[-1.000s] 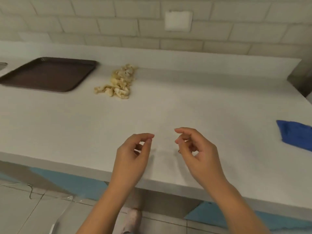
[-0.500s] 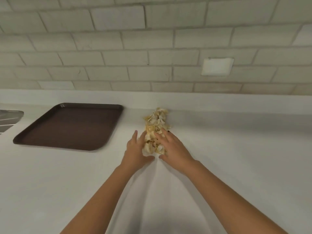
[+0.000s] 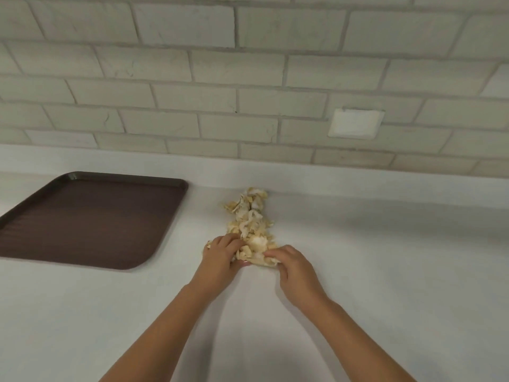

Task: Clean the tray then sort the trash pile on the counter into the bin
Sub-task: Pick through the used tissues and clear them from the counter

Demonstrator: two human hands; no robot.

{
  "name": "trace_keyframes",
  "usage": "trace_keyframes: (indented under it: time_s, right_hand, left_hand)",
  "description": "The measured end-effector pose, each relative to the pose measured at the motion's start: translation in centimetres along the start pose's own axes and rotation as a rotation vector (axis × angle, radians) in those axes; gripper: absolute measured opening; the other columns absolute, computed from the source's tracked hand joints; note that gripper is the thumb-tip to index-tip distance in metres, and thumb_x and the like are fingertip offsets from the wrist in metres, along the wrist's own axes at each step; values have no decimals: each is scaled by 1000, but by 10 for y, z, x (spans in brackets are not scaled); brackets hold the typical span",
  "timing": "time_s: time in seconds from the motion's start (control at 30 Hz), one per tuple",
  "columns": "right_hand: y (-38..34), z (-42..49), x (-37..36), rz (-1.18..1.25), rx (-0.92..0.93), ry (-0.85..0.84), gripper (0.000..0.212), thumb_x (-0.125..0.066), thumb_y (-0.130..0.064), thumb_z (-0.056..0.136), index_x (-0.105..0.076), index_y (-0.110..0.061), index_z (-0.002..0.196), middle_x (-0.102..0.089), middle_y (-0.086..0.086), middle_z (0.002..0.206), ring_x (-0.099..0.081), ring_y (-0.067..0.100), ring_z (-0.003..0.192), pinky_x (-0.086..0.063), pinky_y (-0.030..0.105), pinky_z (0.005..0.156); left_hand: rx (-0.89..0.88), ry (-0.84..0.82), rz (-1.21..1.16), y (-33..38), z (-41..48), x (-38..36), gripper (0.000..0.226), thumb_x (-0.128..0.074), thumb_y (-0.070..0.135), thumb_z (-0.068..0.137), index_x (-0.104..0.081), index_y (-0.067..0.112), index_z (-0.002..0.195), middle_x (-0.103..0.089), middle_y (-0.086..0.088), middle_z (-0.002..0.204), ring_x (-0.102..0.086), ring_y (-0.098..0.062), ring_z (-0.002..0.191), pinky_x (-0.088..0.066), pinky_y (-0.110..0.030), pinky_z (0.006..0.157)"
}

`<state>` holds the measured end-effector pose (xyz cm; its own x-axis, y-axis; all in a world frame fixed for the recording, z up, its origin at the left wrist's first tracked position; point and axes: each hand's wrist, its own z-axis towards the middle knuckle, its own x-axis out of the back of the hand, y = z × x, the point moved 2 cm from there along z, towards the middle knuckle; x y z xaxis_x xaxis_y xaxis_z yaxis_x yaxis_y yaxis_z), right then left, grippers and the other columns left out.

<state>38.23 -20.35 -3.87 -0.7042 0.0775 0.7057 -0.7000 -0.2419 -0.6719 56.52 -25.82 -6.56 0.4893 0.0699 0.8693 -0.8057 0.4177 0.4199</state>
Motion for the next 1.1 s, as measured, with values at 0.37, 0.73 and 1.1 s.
trace_keyframes:
  time_s: [0.37,0.73,1.1]
  right_hand:
    - [-6,63,40,180,-159,208,27,-58,-36,90,-64,-23,113,-60,-2,107,-57,9,87,-40,17,71]
    - [14,84,-32,-319,229,-190,69,-38,-67,79,-49,-27,135,-41,-1,143,-33,23,133,-31,41,109]
    - [25,62,-39,-411,394,193,26,-54,-41,79,-66,-18,73,-57,-2,69,-52,20,60,-42,27,47]
  left_hand:
    - [-12,68,-104,3,-22,12,29,-62,45,78,-66,20,90,-49,4,91,-49,-12,83,-43,-22,75]
    - [45,123,23,14,-27,6,53,-35,20,84,-49,26,134,-56,5,123,-56,-21,92,-49,-33,72]
    - [346,176,-103,12,-2,21,23,-62,23,80,-60,17,102,-63,-1,93,-57,-22,87,-44,-30,69]
